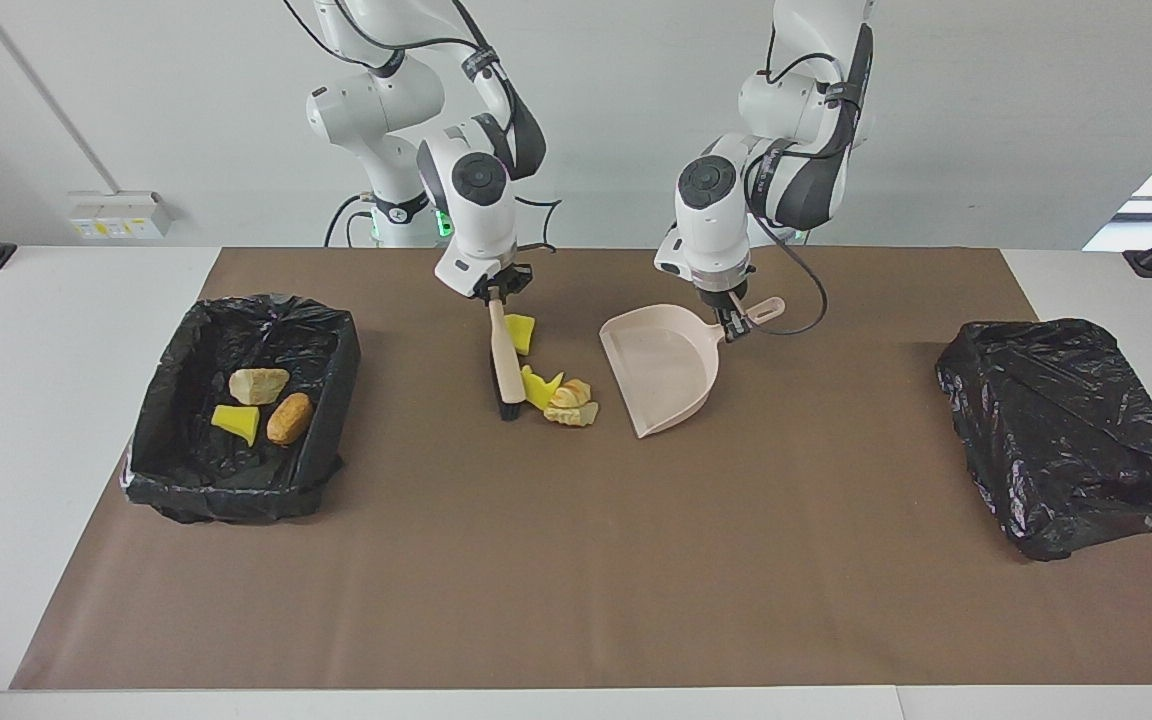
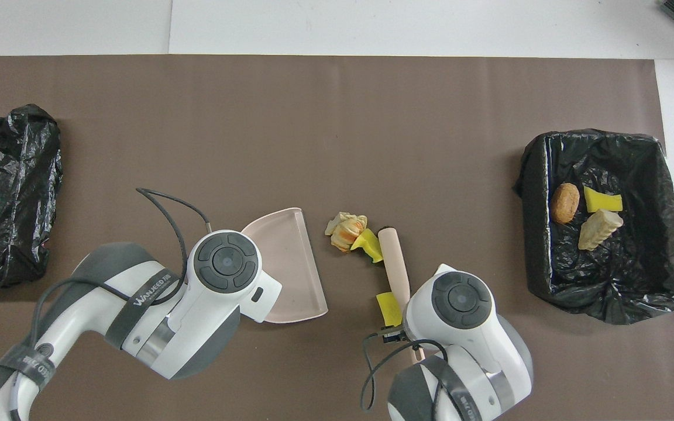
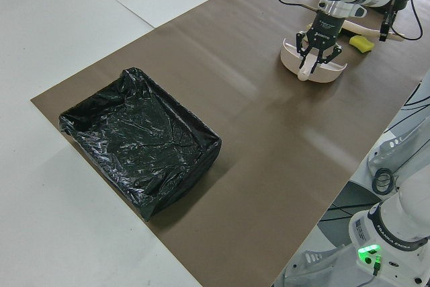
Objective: Sweep and dump trash in bin
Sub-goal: 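Sweep the tan and yellow pieces into the dustpan with the right gripper's brush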
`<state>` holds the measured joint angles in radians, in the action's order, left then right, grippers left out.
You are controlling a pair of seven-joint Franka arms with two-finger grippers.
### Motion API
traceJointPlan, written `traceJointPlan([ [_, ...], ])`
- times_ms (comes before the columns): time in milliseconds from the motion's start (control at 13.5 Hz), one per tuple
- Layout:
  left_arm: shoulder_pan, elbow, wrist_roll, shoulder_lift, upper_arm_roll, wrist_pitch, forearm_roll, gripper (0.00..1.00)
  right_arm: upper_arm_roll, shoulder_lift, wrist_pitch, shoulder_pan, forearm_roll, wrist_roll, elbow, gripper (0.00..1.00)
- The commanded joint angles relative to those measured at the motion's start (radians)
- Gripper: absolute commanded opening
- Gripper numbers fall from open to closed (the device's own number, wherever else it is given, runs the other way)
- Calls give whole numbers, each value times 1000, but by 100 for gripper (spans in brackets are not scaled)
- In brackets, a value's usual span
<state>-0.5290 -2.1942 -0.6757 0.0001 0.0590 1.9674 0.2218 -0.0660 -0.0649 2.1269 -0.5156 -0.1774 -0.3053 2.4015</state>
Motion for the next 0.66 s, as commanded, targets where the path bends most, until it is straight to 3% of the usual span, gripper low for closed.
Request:
traceJointPlan([
  [0,-6,-44,-7,-38,-5,18,21,0,0,59,33,-70,-100,18,-54,0],
  [295,1,-44,-4,-38,-5,19,21,0,-9,60,33,-109,-382,161,-74,0],
  [443,3,-44,-2,-38,-5,21,21,0,-12,34,19,-110,-432,170,-84,0],
  [591,3,-44,-1,-38,-5,25,19,0,-5,-51,-52,-98,-432,149,-96,0],
])
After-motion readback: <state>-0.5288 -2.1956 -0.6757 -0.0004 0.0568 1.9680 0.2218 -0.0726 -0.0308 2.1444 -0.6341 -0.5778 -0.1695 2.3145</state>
